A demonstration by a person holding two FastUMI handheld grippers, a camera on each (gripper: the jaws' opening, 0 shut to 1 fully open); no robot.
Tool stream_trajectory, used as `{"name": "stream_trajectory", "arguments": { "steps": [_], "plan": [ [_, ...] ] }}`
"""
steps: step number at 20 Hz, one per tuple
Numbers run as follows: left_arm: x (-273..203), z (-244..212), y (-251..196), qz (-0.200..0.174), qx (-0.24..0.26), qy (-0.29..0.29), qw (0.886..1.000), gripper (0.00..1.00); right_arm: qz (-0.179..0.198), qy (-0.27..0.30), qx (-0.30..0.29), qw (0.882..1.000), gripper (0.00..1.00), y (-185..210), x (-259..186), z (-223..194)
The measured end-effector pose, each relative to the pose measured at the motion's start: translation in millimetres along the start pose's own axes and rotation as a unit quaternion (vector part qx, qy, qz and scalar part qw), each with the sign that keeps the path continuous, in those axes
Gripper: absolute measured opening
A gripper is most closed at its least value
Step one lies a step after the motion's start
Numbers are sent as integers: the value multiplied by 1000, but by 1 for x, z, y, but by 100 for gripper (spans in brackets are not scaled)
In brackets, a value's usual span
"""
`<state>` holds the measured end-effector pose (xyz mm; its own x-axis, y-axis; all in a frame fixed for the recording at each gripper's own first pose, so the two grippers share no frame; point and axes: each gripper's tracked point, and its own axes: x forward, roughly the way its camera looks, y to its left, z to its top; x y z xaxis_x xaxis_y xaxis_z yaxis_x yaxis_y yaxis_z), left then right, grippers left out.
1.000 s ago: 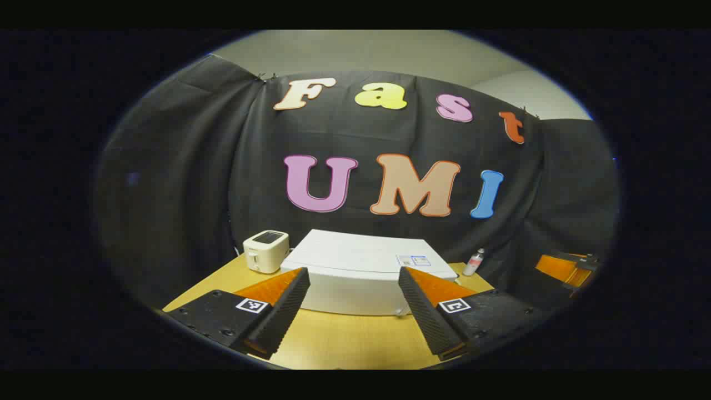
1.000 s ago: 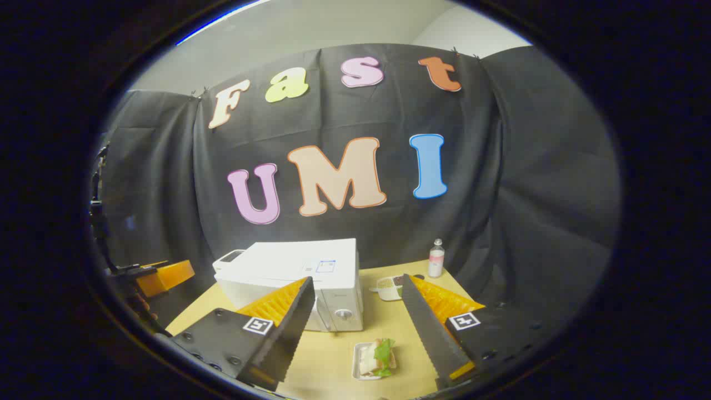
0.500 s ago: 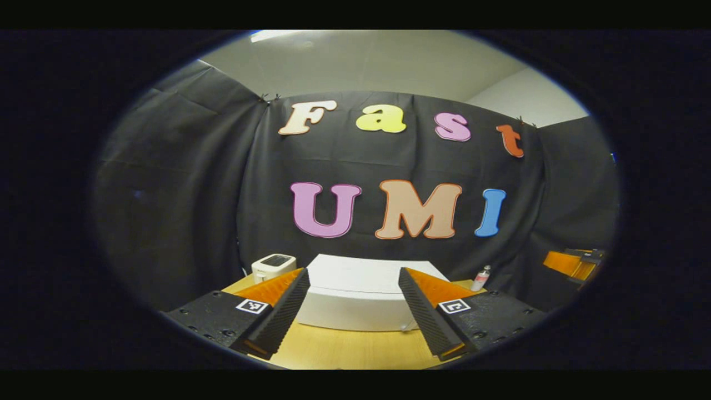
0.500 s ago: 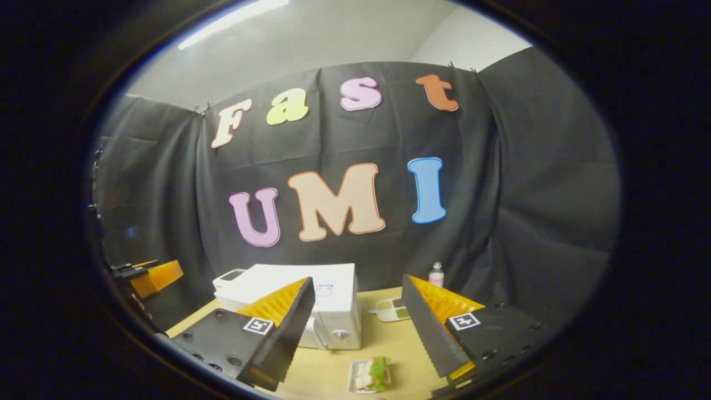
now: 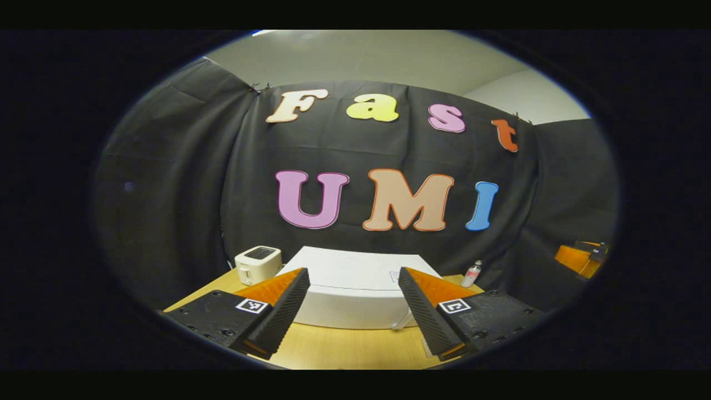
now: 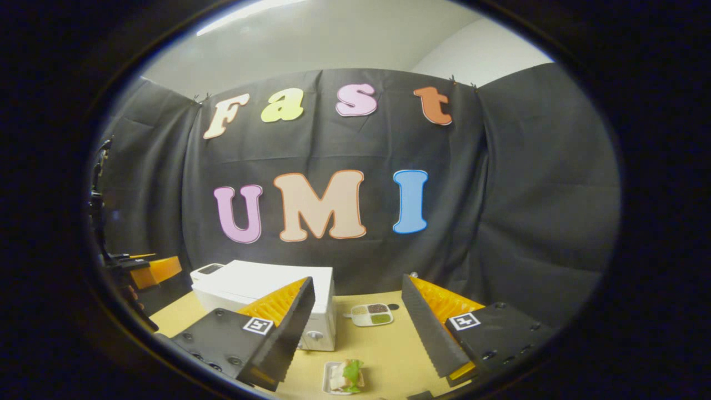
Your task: Open the microwave oven with the left hand, put the food in, and close the microwave oven.
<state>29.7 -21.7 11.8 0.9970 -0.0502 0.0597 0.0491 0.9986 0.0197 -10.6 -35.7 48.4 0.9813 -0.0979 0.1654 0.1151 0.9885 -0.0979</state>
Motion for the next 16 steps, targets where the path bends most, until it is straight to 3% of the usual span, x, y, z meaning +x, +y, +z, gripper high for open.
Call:
{"name": "stream_trajectory", "arguments": {
  "steps": [2, 8, 9, 10, 14, 16],
  "plan": [
    [3, -8, -8, -13, -5, 10, 1000, 96, -5, -4, -2, 1000, 91, -1, -5, 4],
    [6, -53, -16, -37, 13, 63, 997, 93, -15, 17, 21, 1000, 91, -3, -14, -9],
    [7, -65, -17, -40, 18, 76, 996, 92, -20, 22, 21, 999, 91, -5, -15, -13],
    [7, -77, -18, -43, 21, 92, 995, 96, -24, 29, 21, 999, 98, -7, -16, -17],
    [8, -124, -25, -60, 29, 148, 987, 93, -42, 48, 25, 998, 98, -15, -23, -31],
    [13, -144, -28, -66, 35, 170, 983, 97, -52, 56, 25, 997, 98, -18, -27, -40]
  ]
}}
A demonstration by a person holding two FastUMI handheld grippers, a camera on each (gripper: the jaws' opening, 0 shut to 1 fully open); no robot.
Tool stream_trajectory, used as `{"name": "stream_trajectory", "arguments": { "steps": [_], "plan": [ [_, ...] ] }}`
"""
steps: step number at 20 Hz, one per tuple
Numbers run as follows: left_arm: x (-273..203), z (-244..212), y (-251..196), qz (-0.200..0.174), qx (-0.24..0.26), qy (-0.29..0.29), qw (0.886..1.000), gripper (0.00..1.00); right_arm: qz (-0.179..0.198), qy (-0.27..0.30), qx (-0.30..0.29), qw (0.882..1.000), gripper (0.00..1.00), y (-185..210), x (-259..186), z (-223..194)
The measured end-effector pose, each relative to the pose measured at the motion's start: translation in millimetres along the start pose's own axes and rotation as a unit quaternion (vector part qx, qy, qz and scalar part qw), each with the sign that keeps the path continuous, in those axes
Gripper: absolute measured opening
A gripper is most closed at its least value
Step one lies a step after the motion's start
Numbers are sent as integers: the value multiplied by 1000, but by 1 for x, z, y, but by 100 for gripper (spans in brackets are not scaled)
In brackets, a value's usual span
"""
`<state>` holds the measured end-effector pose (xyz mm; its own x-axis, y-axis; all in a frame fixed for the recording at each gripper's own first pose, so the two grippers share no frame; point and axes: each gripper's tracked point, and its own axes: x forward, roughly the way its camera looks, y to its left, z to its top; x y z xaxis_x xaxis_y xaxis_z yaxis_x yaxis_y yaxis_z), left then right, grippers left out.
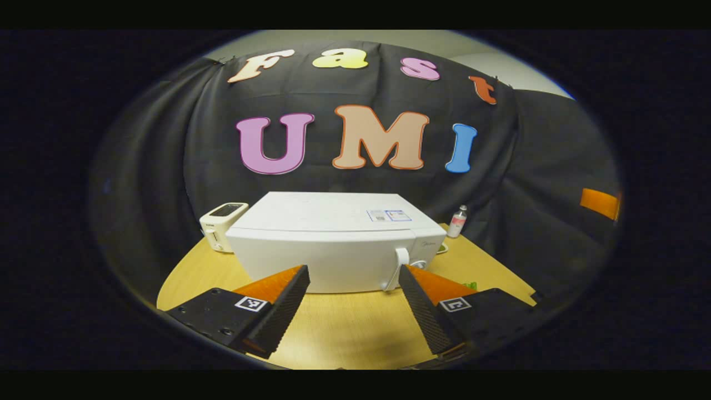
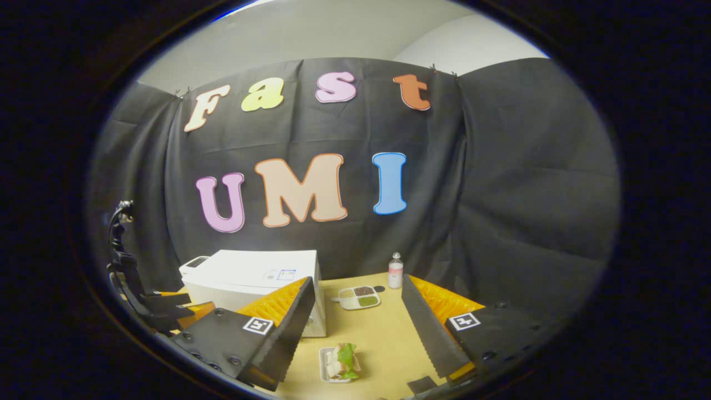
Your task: Open the microwave oven with the left hand, put the food in, and close the microwave oven.
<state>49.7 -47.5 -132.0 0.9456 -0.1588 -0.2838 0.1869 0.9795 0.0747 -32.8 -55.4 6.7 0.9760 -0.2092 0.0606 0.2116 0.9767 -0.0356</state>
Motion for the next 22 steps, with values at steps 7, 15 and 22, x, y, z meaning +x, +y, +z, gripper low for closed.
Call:
{"name": "stream_trajectory", "arguments": {
  "steps": [7, 15, 22],
  "plan": [
    [51, -57, -4, -13, 4, 61, 998, 97, -12, 11, 6, 1000, 91, -7, 4, -11],
    [108, -110, -29, -33, -5, 129, 991, 98, -16, 30, 17, 999, 91, -11, 24, -22],
    [144, -116, -56, -43, -3, 138, 990, 96, -20, 63, 25, 998, 91, -20, 34, -41]
  ]
}}
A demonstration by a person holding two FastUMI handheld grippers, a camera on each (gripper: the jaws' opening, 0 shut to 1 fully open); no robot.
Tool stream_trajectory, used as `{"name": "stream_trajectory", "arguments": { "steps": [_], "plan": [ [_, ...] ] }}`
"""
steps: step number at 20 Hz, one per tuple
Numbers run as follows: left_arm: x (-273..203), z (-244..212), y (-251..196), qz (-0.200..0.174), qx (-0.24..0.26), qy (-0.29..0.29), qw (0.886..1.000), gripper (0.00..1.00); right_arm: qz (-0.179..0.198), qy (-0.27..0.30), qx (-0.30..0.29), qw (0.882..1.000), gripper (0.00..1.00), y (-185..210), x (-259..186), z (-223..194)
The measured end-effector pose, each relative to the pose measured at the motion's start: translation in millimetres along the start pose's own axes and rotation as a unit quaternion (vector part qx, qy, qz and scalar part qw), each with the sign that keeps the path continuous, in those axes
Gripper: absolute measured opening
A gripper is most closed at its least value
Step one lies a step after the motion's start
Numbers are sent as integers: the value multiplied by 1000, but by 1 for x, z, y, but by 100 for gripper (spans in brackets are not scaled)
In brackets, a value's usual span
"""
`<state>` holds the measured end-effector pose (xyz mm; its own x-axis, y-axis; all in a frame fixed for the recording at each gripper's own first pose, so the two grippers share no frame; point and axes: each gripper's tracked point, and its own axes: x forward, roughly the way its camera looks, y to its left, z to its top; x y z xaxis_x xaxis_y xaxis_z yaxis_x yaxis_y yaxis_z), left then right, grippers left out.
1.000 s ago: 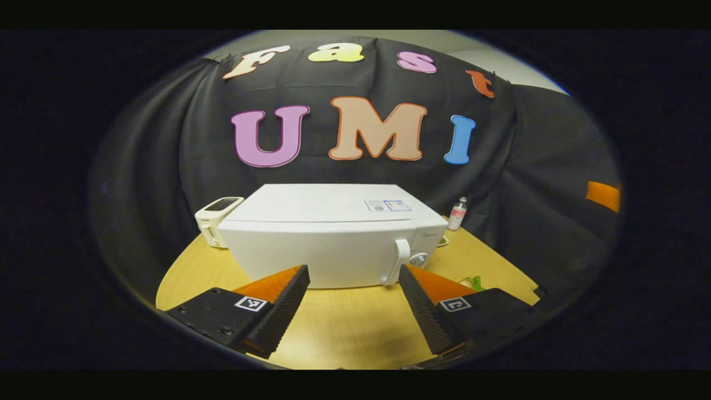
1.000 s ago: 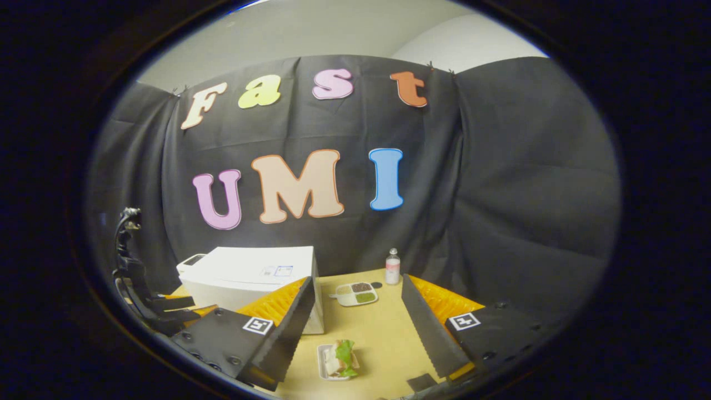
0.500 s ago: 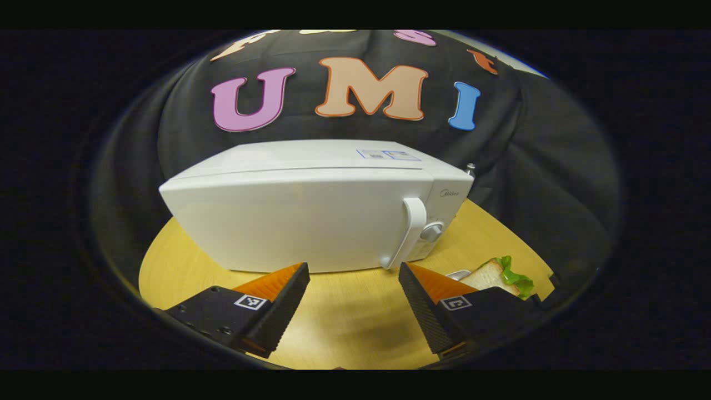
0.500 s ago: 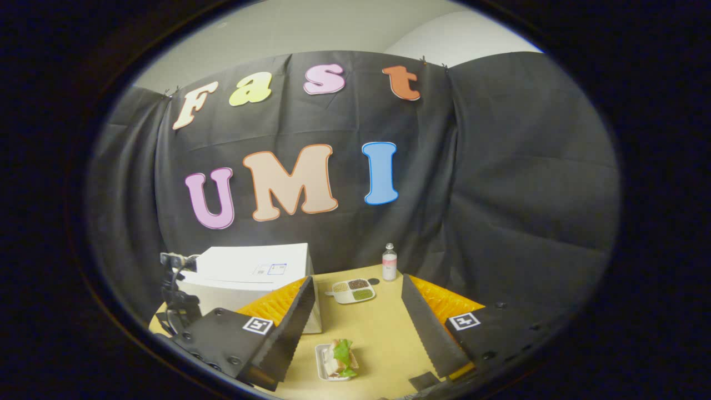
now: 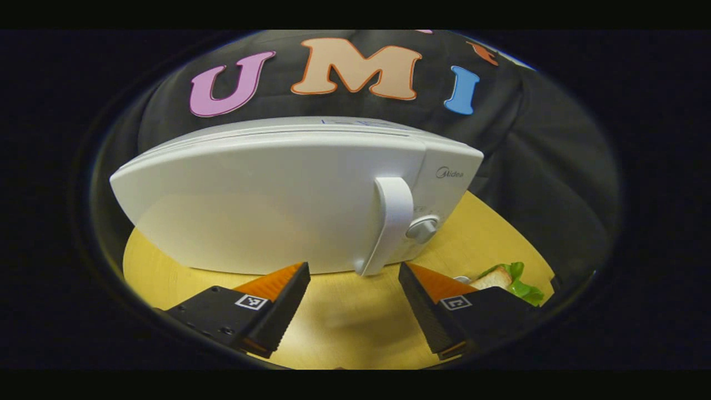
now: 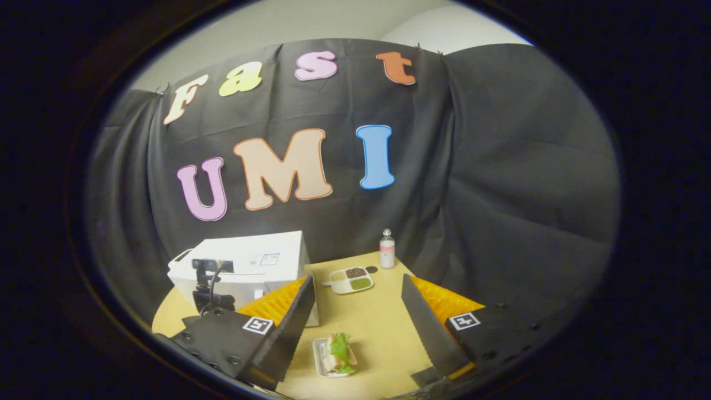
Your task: Open the microwave oven with the left hand, put the food in, and close the microwave oven.
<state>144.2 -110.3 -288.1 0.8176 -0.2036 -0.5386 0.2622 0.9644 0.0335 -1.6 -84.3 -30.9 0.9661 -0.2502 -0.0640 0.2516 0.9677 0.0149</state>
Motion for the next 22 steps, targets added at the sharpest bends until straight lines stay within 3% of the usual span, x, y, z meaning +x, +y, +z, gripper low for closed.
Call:
{"name": "stream_trajectory", "arguments": {
  "steps": [2, 5, 6, 7, 8, 9, 13, 15, 16, 17, 21, 22],
  "plan": [
    [11, 0, -5, 0, -1, 6, 1000, 95, 2, 10, 3, 1000, 92, -2, 5, -4],
    [27, -1, -13, 1, -5, 18, 1000, 84, 7, 22, 2, 1000, 92, -5, 13, -8],
    [30, -1, -15, 3, -6, 20, 1000, 82, 9, 25, 1, 1000, 99, -6, 15, -8],
    [35, 0, -16, 5, -8, 21, 1000, 78, 9, 29, -2, 1000, 99, -8, 17, -9],
    [37, -2, -18, 5, -14, 27, 1000, 81, 10, 34, -3, 999, 99, -10, 20, -11],
    [40, -3, -20, 6, -18, 30, 999, 69, 13, 39, -5, 999, 99, -11, 22, -14],
    [45, -3, -8, 54, -30, 35, 998, 43, 21, 54, -8, 998, 99, -18, 29, -16],
    [45, -3, -8, 61, -44, 38, 996, 24, 27, 61, -9, 998, 99, -20, 34, -20],
    [46, -4, -8, 65, -36, 43, 996, 28, 29, 65, -9, 997, 99, -21, 35, -22],
    [46, -4, -8, 70, -33, 43, 996, 22, 32, 69, -9, 997, 99, -21, 37, -24],
    [44, -3, -6, 79, -64, 29, 994, 13, 41, 70, -17, 997, 98, -20, 39, -27],
    [43, -5, -7, 83, -75, 26, 993, 12, 43, 73, -19, 996, 91, -19, 38, -29]
  ]
}}
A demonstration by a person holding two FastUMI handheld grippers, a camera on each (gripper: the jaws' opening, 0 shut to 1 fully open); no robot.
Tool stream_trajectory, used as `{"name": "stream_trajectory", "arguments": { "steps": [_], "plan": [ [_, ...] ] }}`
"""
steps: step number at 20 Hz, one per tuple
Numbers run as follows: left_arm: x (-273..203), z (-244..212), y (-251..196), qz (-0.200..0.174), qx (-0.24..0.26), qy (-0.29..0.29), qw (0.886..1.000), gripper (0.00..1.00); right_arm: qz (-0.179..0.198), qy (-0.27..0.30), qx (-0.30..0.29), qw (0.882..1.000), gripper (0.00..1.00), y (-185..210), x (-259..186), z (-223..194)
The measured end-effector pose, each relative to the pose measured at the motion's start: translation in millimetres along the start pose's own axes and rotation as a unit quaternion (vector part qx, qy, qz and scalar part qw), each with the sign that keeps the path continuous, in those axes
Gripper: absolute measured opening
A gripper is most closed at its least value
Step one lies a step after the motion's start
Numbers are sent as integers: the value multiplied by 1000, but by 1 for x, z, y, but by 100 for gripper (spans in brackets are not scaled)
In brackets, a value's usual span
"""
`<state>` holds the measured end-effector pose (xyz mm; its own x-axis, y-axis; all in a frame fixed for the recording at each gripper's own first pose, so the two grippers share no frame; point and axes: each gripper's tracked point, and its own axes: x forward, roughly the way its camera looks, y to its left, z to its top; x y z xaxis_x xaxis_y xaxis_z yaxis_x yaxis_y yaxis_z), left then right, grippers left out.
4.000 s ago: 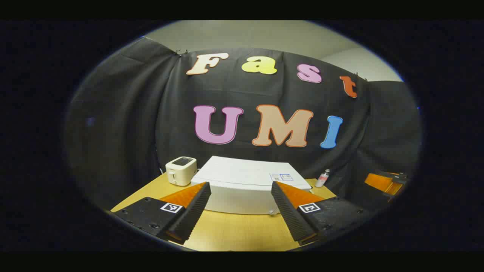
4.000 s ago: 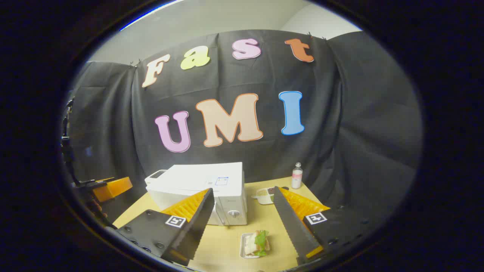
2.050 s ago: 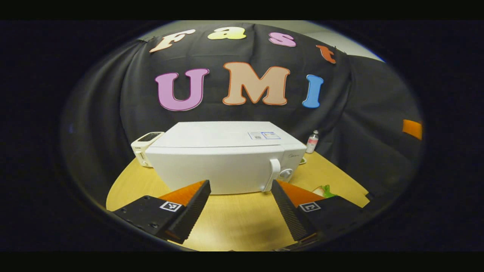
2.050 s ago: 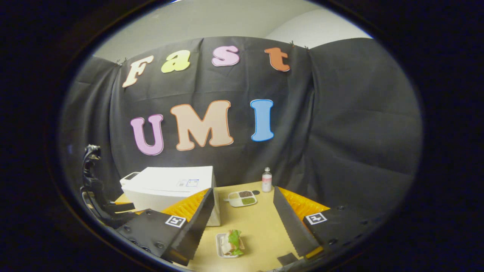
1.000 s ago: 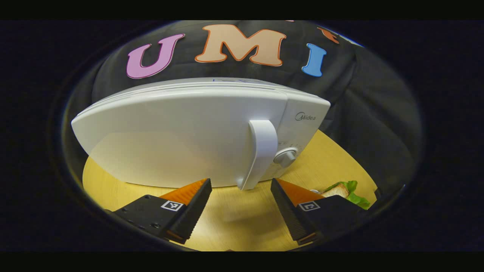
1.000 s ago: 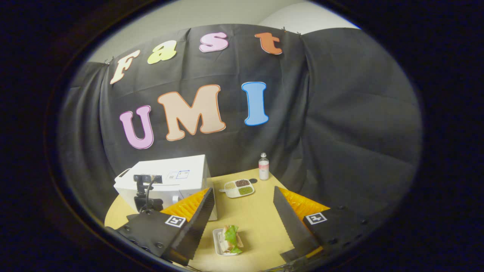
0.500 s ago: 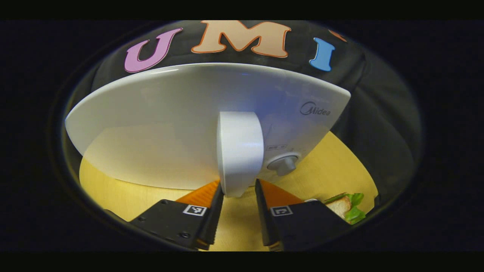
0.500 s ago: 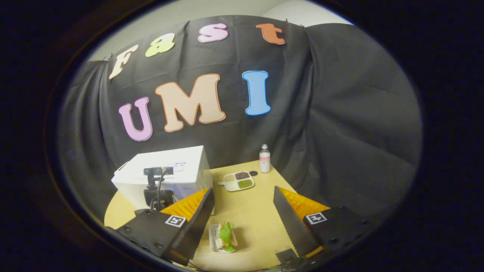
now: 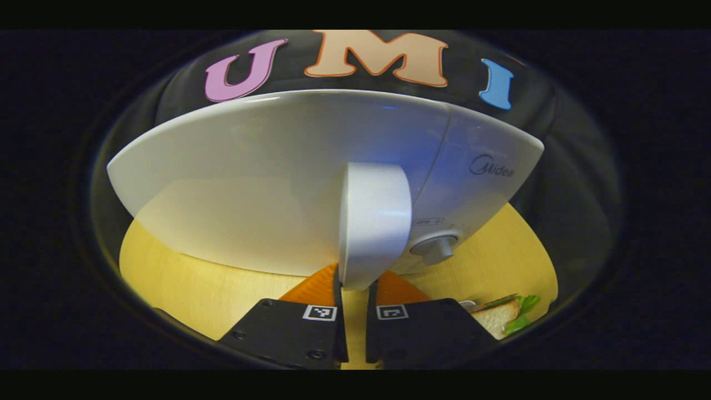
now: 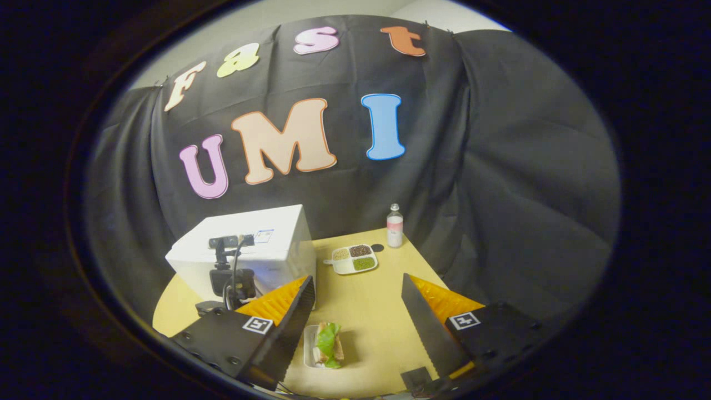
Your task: Open the microwave oven with the left hand, put the food in, and close the microwave oven.
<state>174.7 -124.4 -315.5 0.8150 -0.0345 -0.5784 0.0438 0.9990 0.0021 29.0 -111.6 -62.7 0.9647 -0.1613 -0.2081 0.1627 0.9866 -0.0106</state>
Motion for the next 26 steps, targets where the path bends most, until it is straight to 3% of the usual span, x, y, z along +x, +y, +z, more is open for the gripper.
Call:
{"name": "stream_trajectory", "arguments": {
  "steps": [5, 12, 15, 16, 17, 18, 19, 21, 22, 23, 24, 26],
  "plan": [
    [-2, 1, -1, -8, 15, -12, 1000, 2, 14, 14, -3, 1000, 91, 12, -6, -13],
    [-5, 0, -2, -38, 41, -9, 998, 0, 14, 29, 15, 999, 92, 22, -17, -31],
    [-24, -18, 1, -42, 34, -2, 999, 2, 7, 34, 11, 999, 91, 22, -18, -36],
    [-35, -27, 4, -48, 42, -9, 998, 1, 5, 34, 12, 999, 98, 23, -18, -36],
    [-47, -36, 8, -55, 56, -9, 997, 1, 5, 35, 15, 999, 99, 24, -17, -36],
    [-58, -45, 12, -62, 66, -4, 996, 2, 9, 36, 17, 999, 99, 27, -15, -37],
    [-67, -52, 15, -69, 67, 2, 995, 2, 15, 37, 18, 999, 92, 31, -14, -37],
    [-79, -61, 20, -79, 78, 7, 994, 4, 24, 37, 9, 999, 92, 36, -12, -40],
    [-83, -65, 23, -79, 85, 7, 993, 5, 29, 37, 4, 999, 99, 39, -12, -41],
    [-87, -68, 25, -76, 89, 8, 993, 3, 34, 38, 0, 999, 99, 42, -12, -42],
    [-91, -71, 28, -71, 87, 8, 994, 6, 41, 39, -2, 998, 92, 45, -11, -45],
    [-97, -77, 33, -62, 79, 12, 995, 9, 57, 43, -4, 997, 92, 52, -12, -50]
  ]
}}
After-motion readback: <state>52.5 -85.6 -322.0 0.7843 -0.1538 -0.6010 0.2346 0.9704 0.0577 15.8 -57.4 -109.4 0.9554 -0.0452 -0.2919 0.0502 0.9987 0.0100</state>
